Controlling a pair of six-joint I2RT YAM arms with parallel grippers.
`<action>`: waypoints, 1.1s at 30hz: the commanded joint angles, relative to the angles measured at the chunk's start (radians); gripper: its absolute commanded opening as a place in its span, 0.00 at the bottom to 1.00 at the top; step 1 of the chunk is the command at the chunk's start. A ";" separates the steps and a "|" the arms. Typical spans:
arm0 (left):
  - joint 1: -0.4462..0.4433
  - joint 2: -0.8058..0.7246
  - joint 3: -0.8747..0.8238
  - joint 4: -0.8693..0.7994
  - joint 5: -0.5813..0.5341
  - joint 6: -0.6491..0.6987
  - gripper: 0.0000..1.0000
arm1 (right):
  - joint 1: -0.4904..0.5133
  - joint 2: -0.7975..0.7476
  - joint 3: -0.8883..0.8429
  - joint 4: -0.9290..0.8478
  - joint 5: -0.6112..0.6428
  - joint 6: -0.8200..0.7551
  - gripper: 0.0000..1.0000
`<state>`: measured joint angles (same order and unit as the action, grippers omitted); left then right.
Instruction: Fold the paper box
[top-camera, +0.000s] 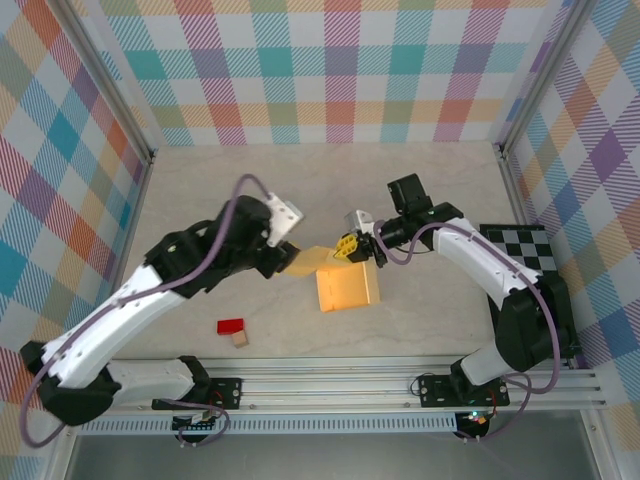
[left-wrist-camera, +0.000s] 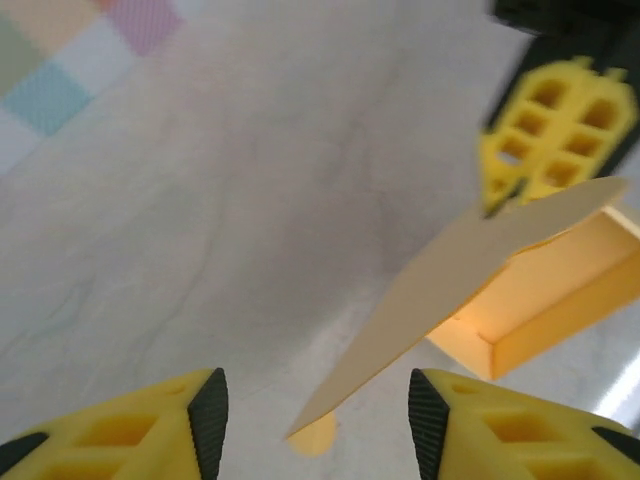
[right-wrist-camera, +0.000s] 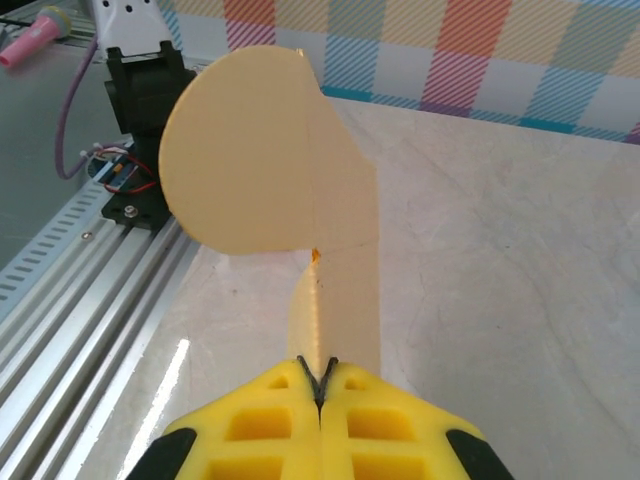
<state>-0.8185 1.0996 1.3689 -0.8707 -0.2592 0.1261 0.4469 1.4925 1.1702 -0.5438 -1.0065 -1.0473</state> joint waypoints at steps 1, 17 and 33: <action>0.122 -0.120 -0.127 0.125 -0.112 -0.310 0.61 | -0.029 -0.035 -0.026 0.081 -0.049 0.018 0.00; 0.443 0.305 0.012 0.055 0.141 -0.832 1.00 | -0.043 -0.027 -0.338 0.790 0.001 0.302 0.00; 0.398 0.717 0.271 0.099 0.424 -0.751 0.99 | -0.040 0.043 -0.379 0.895 -0.019 0.293 0.00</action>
<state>-0.4122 1.7752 1.5639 -0.7662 0.1207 -0.7082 0.4011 1.5242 0.7914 0.3435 -0.9649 -0.7258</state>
